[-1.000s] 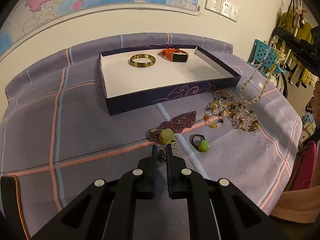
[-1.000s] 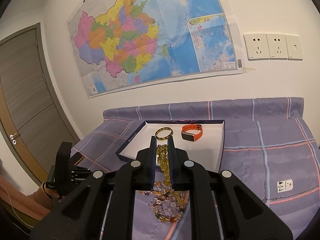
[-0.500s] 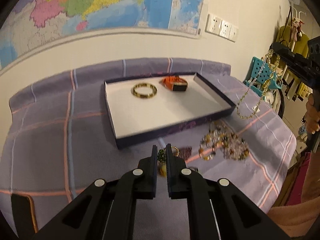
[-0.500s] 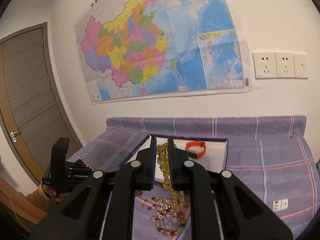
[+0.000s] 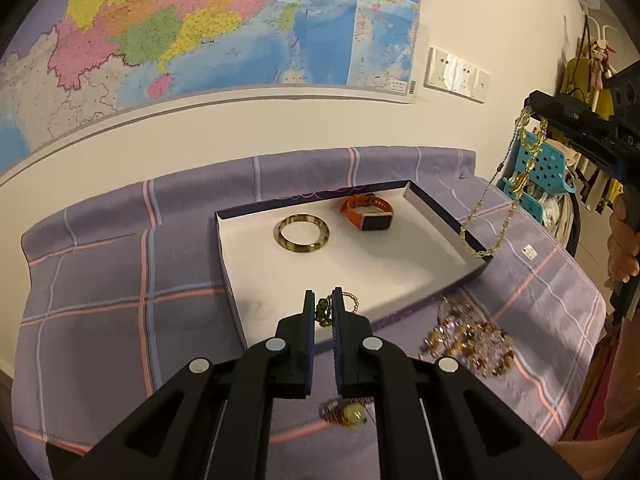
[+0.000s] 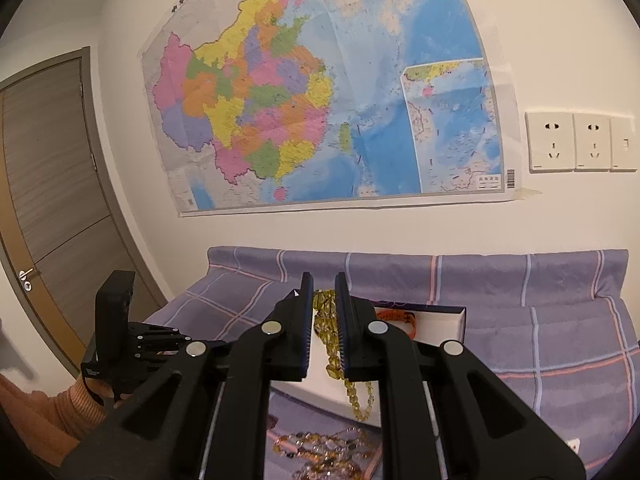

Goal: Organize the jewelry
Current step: 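Carry the necklace in the right tool and ring in the left tool over the box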

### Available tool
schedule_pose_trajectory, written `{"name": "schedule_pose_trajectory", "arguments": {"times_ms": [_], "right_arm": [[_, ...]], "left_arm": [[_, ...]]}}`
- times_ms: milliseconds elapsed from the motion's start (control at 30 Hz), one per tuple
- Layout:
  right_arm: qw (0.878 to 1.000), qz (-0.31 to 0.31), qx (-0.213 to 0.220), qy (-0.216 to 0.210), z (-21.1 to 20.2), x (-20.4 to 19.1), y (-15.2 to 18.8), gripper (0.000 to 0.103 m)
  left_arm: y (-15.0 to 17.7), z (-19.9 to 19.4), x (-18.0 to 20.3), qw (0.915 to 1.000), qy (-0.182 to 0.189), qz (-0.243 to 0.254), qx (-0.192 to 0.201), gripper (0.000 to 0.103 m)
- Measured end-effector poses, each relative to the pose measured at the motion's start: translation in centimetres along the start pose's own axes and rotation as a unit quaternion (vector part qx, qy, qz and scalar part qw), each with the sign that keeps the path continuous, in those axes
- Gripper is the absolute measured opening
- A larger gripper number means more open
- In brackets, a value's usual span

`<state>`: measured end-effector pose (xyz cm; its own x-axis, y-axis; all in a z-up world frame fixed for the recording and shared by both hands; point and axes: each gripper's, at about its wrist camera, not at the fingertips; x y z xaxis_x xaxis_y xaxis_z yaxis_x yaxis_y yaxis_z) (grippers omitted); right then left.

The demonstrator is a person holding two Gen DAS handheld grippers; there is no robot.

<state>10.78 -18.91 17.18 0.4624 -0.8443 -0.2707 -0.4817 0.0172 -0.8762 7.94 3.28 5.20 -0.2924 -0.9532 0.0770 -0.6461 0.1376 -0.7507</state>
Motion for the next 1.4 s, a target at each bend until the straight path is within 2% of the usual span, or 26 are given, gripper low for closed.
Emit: {"name": "schedule_pose_trajectory", "arguments": {"times_ms": [333,600,900,1400], "right_arm": [[1.0,0.011,-0.023,0.014,5.7,1.3,-0.2,0.011],[0.999,0.027,-0.044,0.007,9.4,2.3,-0.1,0.011],[0.997,0.029,-0.065,-0.001,11.7,2.8,0.5,0.011],[0.993,0.022,-0.117,0.021,14.3,5.0,2.7,0.011]], "left_arm": [[-2.0,3.2,-1.1,0.9998,-0.013,-0.007,-0.011,0.006],[-3.4,5.9,-1.4,0.9995,-0.019,-0.01,-0.024,0.006],[-3.6,8.6,-1.2,0.9984,-0.031,-0.005,-0.047,0.006],[-3.0,11.8,-1.2,0.9954,-0.04,0.002,-0.087,0.006]]}}
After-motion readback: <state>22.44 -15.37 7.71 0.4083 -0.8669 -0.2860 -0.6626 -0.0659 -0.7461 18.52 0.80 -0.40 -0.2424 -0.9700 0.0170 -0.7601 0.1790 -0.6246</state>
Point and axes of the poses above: each gripper's, at about its wrist camera, not at the fingertips, and z roughly the way its jaws point, x to its right, y to its underside
